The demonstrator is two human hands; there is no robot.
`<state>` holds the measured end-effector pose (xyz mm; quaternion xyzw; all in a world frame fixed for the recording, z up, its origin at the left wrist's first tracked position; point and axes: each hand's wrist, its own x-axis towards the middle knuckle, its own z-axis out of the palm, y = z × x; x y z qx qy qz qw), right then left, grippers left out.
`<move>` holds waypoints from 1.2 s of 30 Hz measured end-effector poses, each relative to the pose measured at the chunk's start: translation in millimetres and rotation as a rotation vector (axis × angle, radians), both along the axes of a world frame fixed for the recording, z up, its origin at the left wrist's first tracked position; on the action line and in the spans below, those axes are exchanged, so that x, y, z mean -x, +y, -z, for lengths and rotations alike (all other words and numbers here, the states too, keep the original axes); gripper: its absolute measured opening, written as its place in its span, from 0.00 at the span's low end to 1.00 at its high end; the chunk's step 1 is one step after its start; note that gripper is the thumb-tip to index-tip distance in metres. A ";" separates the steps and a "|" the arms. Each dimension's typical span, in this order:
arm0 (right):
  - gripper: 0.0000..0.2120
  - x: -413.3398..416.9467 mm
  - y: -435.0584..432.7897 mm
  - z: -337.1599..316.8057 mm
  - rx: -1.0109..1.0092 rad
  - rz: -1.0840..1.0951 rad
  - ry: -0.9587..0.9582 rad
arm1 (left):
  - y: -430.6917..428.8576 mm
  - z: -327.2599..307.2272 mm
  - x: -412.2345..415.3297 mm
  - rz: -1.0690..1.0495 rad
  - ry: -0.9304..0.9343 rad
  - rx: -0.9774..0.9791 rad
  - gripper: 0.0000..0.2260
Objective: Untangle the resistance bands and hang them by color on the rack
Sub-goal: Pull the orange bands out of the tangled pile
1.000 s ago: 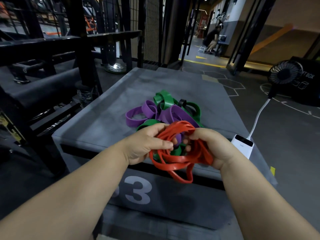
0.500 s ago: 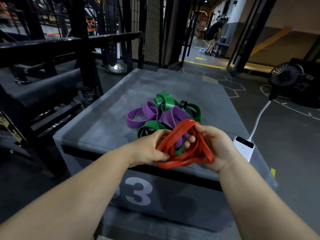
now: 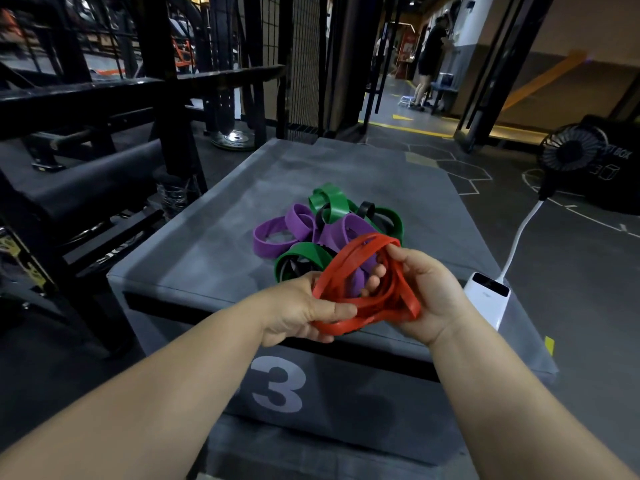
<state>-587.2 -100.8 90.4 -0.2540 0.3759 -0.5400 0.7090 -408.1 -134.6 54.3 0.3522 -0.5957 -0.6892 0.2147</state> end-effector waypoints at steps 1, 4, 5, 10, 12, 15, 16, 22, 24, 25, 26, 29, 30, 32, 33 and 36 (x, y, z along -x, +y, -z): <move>0.11 0.4 0.7 -1.7 -0.010 0.009 -0.018 | -0.5 1.3 -1.2 0.004 -0.021 0.006 0.17; 0.10 4.2 1.4 -5.7 -0.017 0.058 -0.016 | -2.1 5.1 -3.5 -0.014 -0.111 0.074 0.22; 0.09 6.0 1.2 -6.3 -0.017 0.077 -0.004 | -2.4 5.9 -3.7 -0.019 -0.155 0.137 0.23; 0.10 11.9 2.8 -9.7 -0.016 0.072 -0.067 | -6.1 8.4 -0.6 -0.075 -0.269 0.407 0.25; 0.09 12.0 2.8 -10.3 -0.026 0.047 -0.036 | -6.8 8.3 0.2 -0.104 -0.188 0.428 0.29; 0.06 5.8 3.0 -7.6 -0.071 0.019 0.114 | -7.5 5.1 -1.5 -0.105 -0.114 0.433 0.36; 0.08 2.5 3.1 -5.0 -0.089 0.011 0.161 | -6.9 2.5 -1.9 -0.084 -0.087 0.426 0.39; 0.20 -16.8 6.2 1.7 -0.111 -0.050 0.387 | -1.3 -9.2 -0.8 -0.069 0.058 0.357 0.38; 0.21 -17.6 7.0 1.1 -0.093 -0.057 0.425 | -0.9 -11.7 -2.2 -0.110 0.055 0.391 0.31; 0.21 -17.3 7.4 0.4 -0.085 -0.064 0.431 | -2.7 -12.7 -4.0 -0.128 0.052 0.404 0.26; 0.19 -16.5 8.3 -0.9 -0.076 -0.078 0.428 | -3.9 -14.5 -6.5 -0.144 0.054 0.414 0.20; 0.09 -14.4 10.8 -4.9 -0.030 -0.143 0.414 | -11.5 -17.1 -15.1 -0.204 -0.002 0.491 0.14; 0.08 -13.2 10.9 -5.3 -0.008 -0.162 0.420 | -13.3 -17.5 -17.6 -0.213 -0.011 0.500 0.15; 0.11 -11.5 10.2 -3.9 0.038 -0.182 0.426 | -14.2 -18.0 -20.2 -0.215 0.017 0.469 0.13; 0.14 -11.0 9.1 -2.3 0.054 -0.185 0.419 | -14.1 -18.3 -20.5 -0.228 0.037 0.457 0.12; 0.18 -10.1 6.7 1.0 0.079 -0.186 0.442 | -15.0 -18.6 -20.9 -0.292 0.070 0.453 0.07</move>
